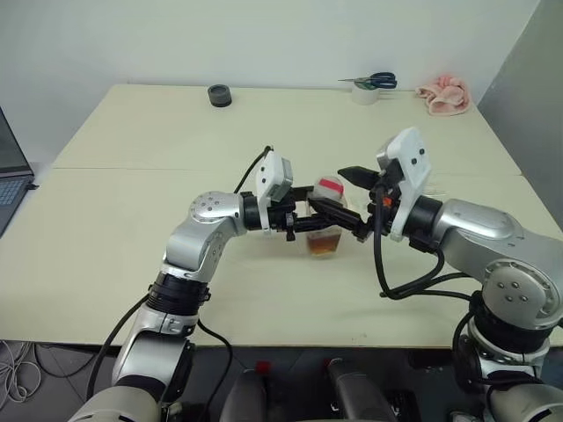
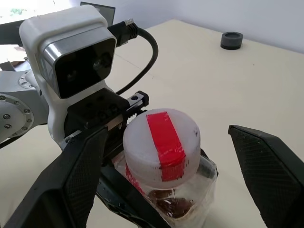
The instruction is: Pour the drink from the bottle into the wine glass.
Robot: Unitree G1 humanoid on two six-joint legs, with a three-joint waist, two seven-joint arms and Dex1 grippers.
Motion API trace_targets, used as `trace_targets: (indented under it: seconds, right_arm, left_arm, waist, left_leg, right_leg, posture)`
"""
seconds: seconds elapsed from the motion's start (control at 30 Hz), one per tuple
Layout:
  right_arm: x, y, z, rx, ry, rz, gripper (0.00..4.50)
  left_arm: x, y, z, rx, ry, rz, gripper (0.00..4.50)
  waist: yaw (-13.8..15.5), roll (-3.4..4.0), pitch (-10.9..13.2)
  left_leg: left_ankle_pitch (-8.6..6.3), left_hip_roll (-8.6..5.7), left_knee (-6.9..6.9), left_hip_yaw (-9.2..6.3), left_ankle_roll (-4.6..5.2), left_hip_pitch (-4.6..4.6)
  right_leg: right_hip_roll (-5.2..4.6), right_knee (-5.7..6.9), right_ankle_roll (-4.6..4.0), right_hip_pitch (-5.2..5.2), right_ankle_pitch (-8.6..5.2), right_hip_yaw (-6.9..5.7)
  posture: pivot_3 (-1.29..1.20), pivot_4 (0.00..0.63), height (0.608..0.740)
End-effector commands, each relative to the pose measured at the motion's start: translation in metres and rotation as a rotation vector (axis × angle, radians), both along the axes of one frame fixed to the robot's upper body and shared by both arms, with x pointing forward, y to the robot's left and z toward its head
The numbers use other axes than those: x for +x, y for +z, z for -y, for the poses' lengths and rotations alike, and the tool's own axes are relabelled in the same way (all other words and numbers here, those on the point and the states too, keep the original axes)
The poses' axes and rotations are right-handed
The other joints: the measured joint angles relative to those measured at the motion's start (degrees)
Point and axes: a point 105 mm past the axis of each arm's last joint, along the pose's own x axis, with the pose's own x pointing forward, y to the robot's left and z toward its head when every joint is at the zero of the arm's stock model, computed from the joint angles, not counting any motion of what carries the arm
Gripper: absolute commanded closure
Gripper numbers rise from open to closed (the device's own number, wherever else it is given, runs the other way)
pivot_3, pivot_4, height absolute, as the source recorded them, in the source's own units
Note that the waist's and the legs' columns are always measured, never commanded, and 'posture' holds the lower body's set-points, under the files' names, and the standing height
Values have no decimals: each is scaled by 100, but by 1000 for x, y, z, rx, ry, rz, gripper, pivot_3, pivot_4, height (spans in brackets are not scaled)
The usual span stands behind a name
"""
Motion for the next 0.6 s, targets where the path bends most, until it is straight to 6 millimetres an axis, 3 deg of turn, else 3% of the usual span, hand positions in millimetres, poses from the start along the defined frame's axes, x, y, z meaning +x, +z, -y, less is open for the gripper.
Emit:
trace_targets:
  seconds: [0.03, 0.27, 0.4, 0.5, 0.6]
  right_arm:
    - [-6, 9, 1, 30, -11, 43, 182]
    - [-4, 10, 0, 59, -23, 41, 2544]
    - [-4, 10, -4, 65, 19, 36, 2639]
    - [-10, 5, -11, 45, 247, 25, 2639]
    - [-7, 4, -5, 23, 490, 45, 2639]
  left_arm:
    - [-2, 13, 1, -19, -9, 65, 2351]
    - [-1, 12, 0, -18, 0, 64, 2351]
    - [-1, 11, 0, -18, 3, 58, 2351]
    - [-3, 10, 3, -21, -12, 50, 2351]
    - [-6, 12, 8, -25, -37, 49, 2351]
  waist:
    - [0, 0, 0]
    - [-1, 0, 0]
    - [0, 0, 0]
    - [0, 0, 0]
    - [-2, 0, 0]
  left_leg:
    - [0, 0, 0, 0, 0, 1]
    - [0, 0, 0, 0, 0, 0]
    - [0, 0, 0, 0, 0, 0]
    - [0, 0, 1, 0, 0, 0]
    - [0, -1, 3, 5, 1, 2]
  right_leg:
    - [0, 0, 0, 0, 0, 0]
    - [0, 0, 0, 0, 0, 0]
    - [0, -1, 0, 1, 0, 1]
    - [0, -2, 0, 1, 0, 0]
    - [0, -9, 0, 5, 0, 1]
  posture:
    - [0, 150, 740]
    - [0, 150, 740]
    - [0, 150, 740]
    - [0, 150, 740]
    - [0, 150, 740]
